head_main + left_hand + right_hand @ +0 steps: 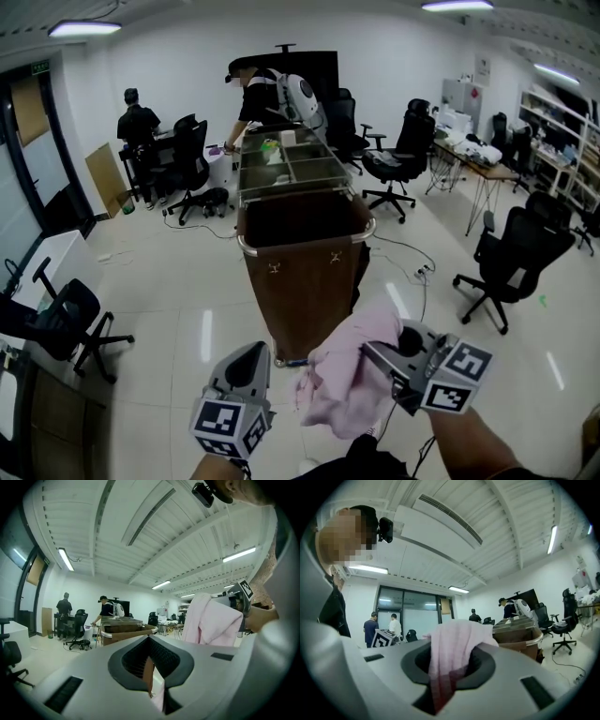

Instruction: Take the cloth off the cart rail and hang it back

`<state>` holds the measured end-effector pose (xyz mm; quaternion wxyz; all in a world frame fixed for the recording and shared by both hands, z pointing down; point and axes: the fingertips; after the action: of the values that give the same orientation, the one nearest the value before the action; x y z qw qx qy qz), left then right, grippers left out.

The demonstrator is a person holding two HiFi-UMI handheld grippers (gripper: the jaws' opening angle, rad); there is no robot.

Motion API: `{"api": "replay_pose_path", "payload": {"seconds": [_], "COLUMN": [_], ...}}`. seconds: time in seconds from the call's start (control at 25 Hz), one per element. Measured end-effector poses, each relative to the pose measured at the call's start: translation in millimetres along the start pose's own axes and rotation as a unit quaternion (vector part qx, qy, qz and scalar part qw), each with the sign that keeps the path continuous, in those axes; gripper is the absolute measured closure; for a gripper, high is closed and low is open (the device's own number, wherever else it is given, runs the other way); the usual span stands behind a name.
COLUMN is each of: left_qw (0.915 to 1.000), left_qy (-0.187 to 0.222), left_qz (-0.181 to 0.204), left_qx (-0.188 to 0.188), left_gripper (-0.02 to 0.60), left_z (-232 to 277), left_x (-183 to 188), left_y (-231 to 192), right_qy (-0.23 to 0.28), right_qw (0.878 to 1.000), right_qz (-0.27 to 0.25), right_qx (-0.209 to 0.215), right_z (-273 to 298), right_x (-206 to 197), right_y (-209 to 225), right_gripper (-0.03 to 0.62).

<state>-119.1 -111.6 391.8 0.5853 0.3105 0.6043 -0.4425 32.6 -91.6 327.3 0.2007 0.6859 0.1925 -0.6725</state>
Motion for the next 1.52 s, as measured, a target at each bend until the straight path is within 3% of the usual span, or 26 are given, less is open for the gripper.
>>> {"api": "replay_pose_path", "payload": {"seconds": [0.28,0.52,0.96,1.28,1.52], "left_qw": [0.9996,0.9998,0.9997,0.9996,0.9992], "left_qy": [-0.018,0.016,0.015,0.017,0.023], "left_qz": [0.003,-0.005,0.008,0.019,0.03], "left_qx": [0.021,0.011,0.015,0.015,0.016], "left_gripper": [0.58,0.581,0.581,0.581,0.581], "left_z": [1,-3,-2,1,8], "left_x": [-3,5,9,17,32], "left_y": [-12,-5,-11,-16,-31], "right_qy": [-0.004,-0.008,-0.01,-0.003,0.009], "right_qw": [1.0,1.0,1.0,1.0,1.0], "right_qz": [0.004,0.011,0.019,0.013,-0.001], "right_qx": [0.001,-0.013,-0.022,-0.022,-0.023], "right_z": [3,-3,0,4,13], "right_x": [-4,-11,-16,-3,28], "right_y": [2,11,15,18,34], "right_gripper": [0.513,0.513,0.513,0.514,0.513]}}
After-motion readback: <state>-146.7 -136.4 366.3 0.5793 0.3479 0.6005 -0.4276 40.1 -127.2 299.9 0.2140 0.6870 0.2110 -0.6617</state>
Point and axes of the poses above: the fingertips, and each gripper's own axes: z forward along the fingers, y to its right, x out of its top, and after that the axes turned 7 degrees about -z, right-handed
